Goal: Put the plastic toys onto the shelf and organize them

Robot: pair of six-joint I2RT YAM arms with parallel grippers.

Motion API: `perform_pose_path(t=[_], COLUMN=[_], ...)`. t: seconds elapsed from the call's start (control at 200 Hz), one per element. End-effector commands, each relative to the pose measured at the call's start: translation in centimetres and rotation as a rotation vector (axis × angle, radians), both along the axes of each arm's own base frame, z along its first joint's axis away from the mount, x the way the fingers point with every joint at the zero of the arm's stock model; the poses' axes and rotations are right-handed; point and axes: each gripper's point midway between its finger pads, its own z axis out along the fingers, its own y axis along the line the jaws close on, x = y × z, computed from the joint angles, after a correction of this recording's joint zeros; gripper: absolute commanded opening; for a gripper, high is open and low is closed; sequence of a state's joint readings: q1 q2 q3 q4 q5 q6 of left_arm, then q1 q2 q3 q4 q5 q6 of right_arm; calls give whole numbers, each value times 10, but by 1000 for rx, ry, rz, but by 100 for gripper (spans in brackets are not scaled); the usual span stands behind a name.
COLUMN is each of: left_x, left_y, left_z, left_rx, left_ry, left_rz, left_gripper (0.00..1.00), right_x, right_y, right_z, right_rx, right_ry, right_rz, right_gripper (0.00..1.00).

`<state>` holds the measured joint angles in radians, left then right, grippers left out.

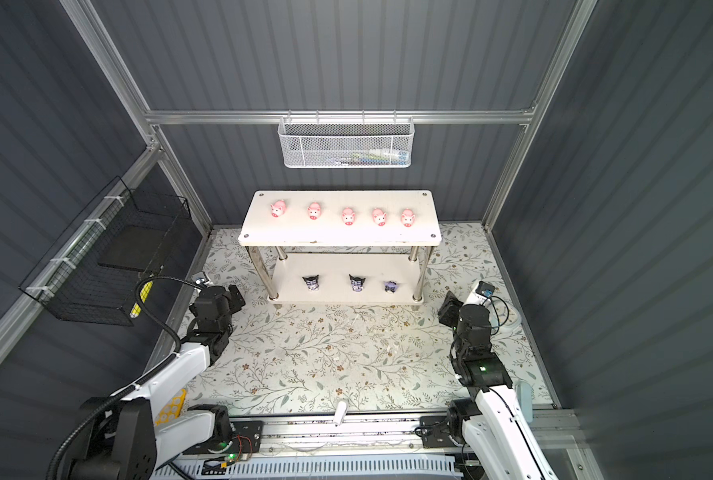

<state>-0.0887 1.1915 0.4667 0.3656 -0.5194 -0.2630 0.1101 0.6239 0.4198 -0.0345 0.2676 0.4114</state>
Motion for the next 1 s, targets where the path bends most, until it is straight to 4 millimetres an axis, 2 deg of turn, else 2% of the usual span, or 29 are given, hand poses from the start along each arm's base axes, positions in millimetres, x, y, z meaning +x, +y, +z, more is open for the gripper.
perform_pose_path(t=[0.0, 0.16, 0.405, 0.71, 0.81, 0.895, 0.91, 0.991], left_x=[17, 37, 48, 52, 53, 53, 53, 53], left_y=[-4, -7, -11, -23, -23, -23, -23, -24], left_z=[-5, -31, -64, -76, -76, -77, -76, -76], left_rx=[39, 94, 101, 117, 120, 120, 120, 120], left_ry=[-44, 1, 37, 21, 28, 28, 27, 25], left_rz=[-59, -106, -142, -208, -204, -206, -205, -205], left_gripper=[87, 88, 90, 93, 99, 100, 100, 100], right_x=[10, 20, 29, 53, 58, 61, 63, 65], right_y=[4, 2, -5, -28, -36, -36, -35, -36], right_z=[9, 10, -4, -19, -25, -28, -36, -43], right_rx=[9, -29, -96, -210, -237, -259, -266, -281], right_ry=[-50, -35, -18, -33, -27, -55, -27, -10], right_rz=[25, 19, -7, -114, -149, -131, -123, -123], right_gripper=[62, 62, 62, 63, 63, 63, 63, 63])
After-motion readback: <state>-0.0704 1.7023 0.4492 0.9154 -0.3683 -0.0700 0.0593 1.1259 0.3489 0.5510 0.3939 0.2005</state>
